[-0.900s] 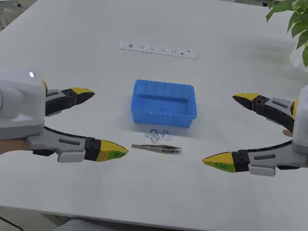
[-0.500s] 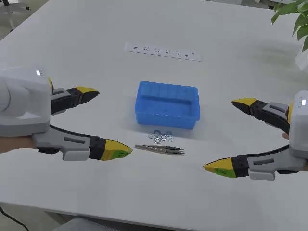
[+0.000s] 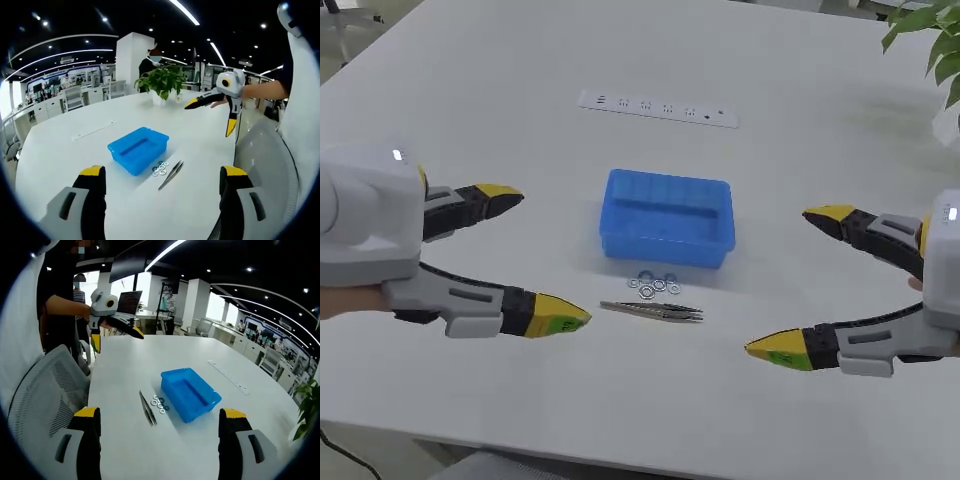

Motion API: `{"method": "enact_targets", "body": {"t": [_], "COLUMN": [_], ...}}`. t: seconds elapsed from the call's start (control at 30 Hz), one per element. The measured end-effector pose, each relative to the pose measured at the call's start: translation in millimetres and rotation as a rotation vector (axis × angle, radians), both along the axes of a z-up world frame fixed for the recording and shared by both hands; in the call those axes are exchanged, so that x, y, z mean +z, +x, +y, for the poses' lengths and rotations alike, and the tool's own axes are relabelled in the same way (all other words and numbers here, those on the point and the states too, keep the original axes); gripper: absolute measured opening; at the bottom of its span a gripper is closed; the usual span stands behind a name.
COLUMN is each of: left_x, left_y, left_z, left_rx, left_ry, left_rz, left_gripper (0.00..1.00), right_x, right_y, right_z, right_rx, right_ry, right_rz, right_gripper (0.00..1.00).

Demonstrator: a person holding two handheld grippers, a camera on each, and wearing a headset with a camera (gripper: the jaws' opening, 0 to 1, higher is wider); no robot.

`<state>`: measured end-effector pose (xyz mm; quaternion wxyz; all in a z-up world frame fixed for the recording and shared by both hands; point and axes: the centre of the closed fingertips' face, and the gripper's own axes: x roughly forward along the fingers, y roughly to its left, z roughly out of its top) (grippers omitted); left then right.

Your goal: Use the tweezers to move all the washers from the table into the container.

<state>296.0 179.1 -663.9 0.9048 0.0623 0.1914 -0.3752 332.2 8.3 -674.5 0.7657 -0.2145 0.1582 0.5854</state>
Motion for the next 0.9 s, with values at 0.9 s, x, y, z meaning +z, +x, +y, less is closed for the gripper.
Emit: {"method": "enact_targets", "body": {"t": [0.9], "left_x": [-4.4], "left_y": [-0.4], "left_z": [-3.2], "left_rx": [-0.012], "left_ry": [0.000], "left_rz": [0.014], "left_gripper": [1.00], "right_x": [-2.8], "right_y": [1.2], "right_z": [-0.4], "right_rx": [0.000], "right_ry": [-0.008], "right_rz": [0.007], "right_gripper": [0.99]}}
